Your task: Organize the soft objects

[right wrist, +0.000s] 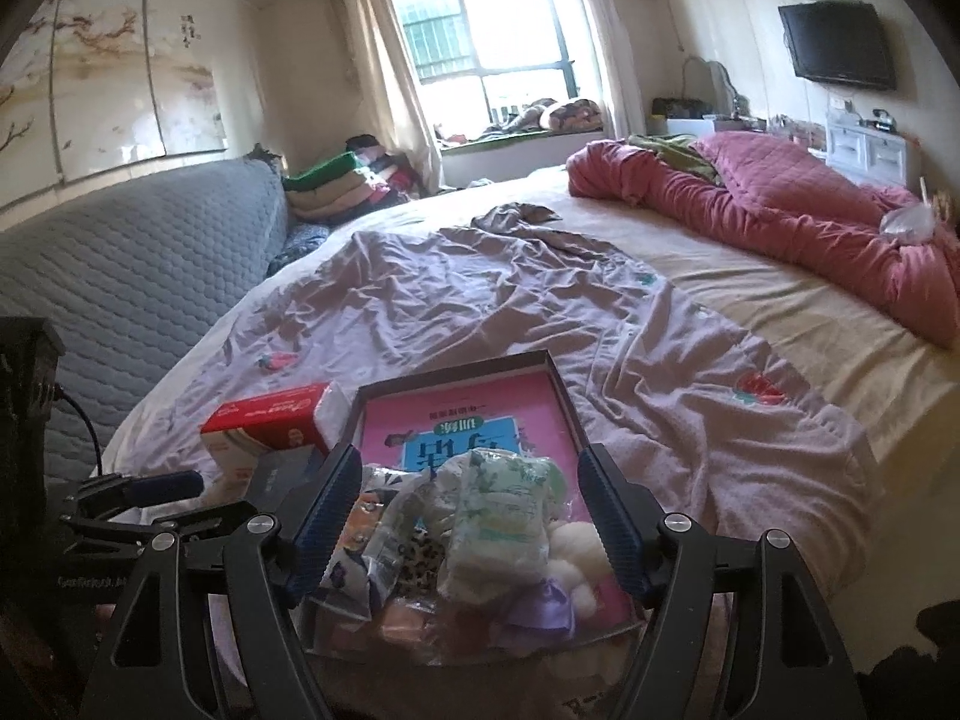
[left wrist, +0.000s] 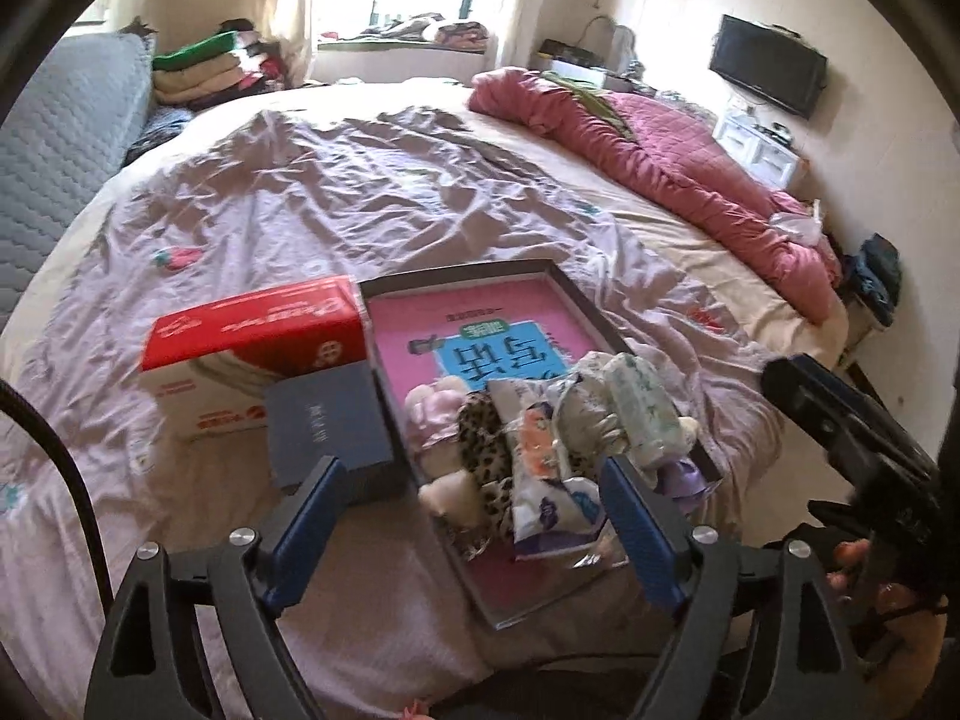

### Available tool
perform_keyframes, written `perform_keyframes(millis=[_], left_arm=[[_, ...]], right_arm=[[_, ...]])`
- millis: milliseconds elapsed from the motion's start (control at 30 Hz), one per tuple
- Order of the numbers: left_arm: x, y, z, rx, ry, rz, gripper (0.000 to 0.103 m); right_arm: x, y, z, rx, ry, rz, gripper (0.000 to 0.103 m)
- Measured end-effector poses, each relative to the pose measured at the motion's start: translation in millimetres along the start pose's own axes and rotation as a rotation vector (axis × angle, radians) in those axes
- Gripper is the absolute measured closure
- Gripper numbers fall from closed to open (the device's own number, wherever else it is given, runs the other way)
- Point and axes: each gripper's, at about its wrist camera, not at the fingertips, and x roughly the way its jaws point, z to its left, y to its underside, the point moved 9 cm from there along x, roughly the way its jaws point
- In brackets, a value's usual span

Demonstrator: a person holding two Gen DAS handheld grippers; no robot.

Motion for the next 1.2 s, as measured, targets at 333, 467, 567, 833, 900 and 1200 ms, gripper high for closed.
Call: perform_keyframes(millis=[333, 467, 567, 833, 900, 1200], left_arm=[[-21.6, 37.1, 32.1, -0.035, -0.149, 0.059, 0.018], [-38.1, 50.0, 37.2, -0.051, -0.187, 0.050, 0.018], [-48.7, 61.4, 43.6, -0.074, -0.221, 0.056, 0.018], [-62.1, 84.3, 52.1, -0.131, -0.236, 0.067, 0.018], [-66.6, 88.4, 52.1, -0.183, -0.197, 0.062, 0.018], [-71.1, 92.5, 51.5, -0.191, -0.226, 0.065, 0.018]], right_arm=[[-23.5, 20.5, 25.9, -0.042, -0.034, 0.022, 0.020], [-31.5, 29.7, 33.0, -0.048, -0.005, 0.021, 0.020], [-30.9, 38.7, 37.6, -0.032, -0.012, 0.051, 0.020], [-30.7, 67.8, 59.7, -0.059, -0.014, 0.127, 0.020], [-28.9, 70.4, 61.8, -0.063, -0.002, 0.152, 0.020], [-32.1, 73.6, 58.0, -0.077, 0.043, 0.161, 0.020]])
